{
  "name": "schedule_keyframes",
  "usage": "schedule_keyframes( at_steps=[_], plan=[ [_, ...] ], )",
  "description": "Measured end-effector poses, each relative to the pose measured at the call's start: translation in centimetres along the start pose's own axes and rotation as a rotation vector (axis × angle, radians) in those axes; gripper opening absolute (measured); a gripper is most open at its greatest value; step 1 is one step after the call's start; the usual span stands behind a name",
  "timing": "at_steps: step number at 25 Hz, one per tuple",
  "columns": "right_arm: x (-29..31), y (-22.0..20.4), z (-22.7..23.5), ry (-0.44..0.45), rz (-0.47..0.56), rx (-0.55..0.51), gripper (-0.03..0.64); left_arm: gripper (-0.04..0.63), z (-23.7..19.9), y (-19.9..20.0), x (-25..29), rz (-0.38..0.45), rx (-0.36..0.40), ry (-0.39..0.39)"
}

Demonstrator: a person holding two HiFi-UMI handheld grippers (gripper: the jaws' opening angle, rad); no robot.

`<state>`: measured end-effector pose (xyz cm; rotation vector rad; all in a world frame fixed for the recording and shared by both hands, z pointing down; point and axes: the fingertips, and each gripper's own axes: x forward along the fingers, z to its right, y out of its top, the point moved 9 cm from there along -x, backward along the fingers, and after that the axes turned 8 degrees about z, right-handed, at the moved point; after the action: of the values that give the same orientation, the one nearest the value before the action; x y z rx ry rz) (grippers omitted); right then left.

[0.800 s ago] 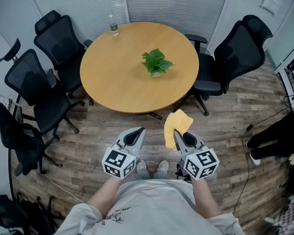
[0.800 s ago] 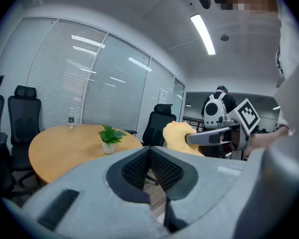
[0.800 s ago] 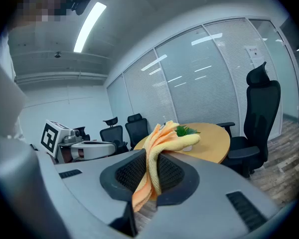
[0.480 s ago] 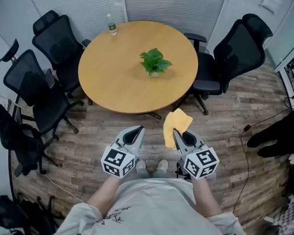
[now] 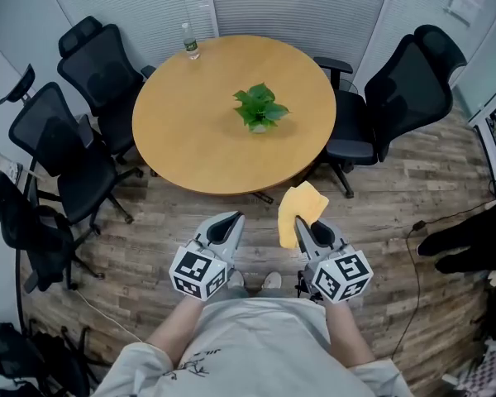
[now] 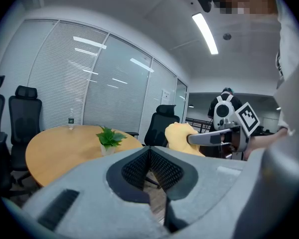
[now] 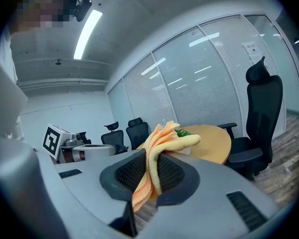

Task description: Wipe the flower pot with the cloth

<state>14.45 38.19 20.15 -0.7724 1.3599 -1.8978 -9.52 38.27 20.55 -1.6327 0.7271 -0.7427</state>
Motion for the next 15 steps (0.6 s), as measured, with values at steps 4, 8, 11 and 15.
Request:
schedule_keyframes(
  at_steps=[4, 8, 11, 15],
  plan=[
    [0.0, 0.3, 1.2, 0.015, -0.018, -0.022, 0.057, 0.011, 0.7, 0.0, 1.1, 0.011, -0.005, 0.014],
    [-0.5, 0.9, 2.7, 0.021, -0.019, -0.029, 0.057, 0.011, 1.7, 0.1, 2.0, 0.036, -0.007, 0.018],
    [-0.7, 1.0, 3.6, 0.026, -0.022, -0.027, 0.057, 0.009, 1.9, 0.0, 2.7, 0.049, -0.015, 0.027],
    [-0.6, 0.4, 4.3, 0.029, -0.04, -0.021, 0.057, 0.009, 2.1, -0.5, 3.1, 0.04, -0.022, 0.032]
  ],
)
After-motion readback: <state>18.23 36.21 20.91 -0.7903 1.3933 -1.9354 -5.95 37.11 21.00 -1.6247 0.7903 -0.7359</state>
